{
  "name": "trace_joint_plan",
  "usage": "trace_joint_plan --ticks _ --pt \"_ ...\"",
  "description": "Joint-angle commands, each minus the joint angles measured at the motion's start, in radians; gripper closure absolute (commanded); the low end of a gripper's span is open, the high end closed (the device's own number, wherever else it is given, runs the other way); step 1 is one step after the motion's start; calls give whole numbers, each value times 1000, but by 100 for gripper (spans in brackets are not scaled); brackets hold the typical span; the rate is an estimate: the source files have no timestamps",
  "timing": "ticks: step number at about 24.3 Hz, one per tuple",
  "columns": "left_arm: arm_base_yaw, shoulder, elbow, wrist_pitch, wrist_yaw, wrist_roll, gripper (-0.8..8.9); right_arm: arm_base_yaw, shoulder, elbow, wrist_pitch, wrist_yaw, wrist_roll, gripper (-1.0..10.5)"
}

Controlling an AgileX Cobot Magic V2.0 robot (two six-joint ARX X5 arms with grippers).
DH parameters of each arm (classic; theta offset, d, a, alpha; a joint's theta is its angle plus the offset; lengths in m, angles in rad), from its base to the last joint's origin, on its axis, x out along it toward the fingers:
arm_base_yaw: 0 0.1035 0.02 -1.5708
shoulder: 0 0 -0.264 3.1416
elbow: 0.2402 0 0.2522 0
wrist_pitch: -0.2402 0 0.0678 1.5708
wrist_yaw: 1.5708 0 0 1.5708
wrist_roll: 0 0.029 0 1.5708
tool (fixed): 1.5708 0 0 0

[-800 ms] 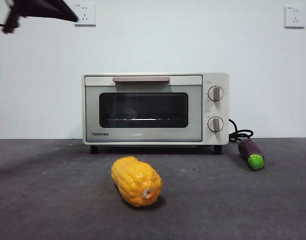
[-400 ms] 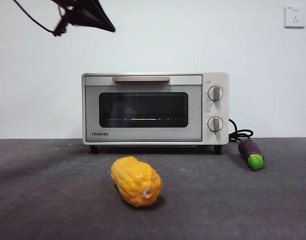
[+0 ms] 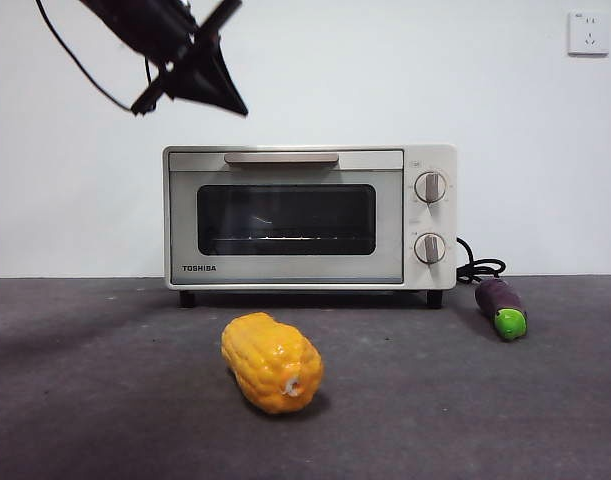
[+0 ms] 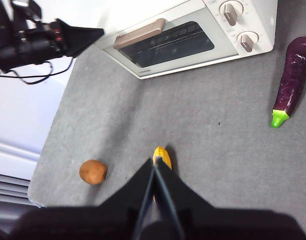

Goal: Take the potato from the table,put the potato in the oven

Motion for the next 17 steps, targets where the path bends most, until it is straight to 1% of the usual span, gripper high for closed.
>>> trace_joint_plan --ticks 1,6,8,13,17 --pt "-5 26 2 16 -13 12 820 1 9 23 -17 2 -42 949" --pt "-11 37 2 50 -74 14 820 1 15 32 -29 4 -45 949" --pt "-14 37 2 69 -98 27 820 1 18 32 -29 5 -45 949" --pt "-18 39 2 82 -97 40 820 1 20 32 -34 5 -46 949" --pt "-30 41 2 77 -110 78 820 1 20 32 -34 5 -46 949"
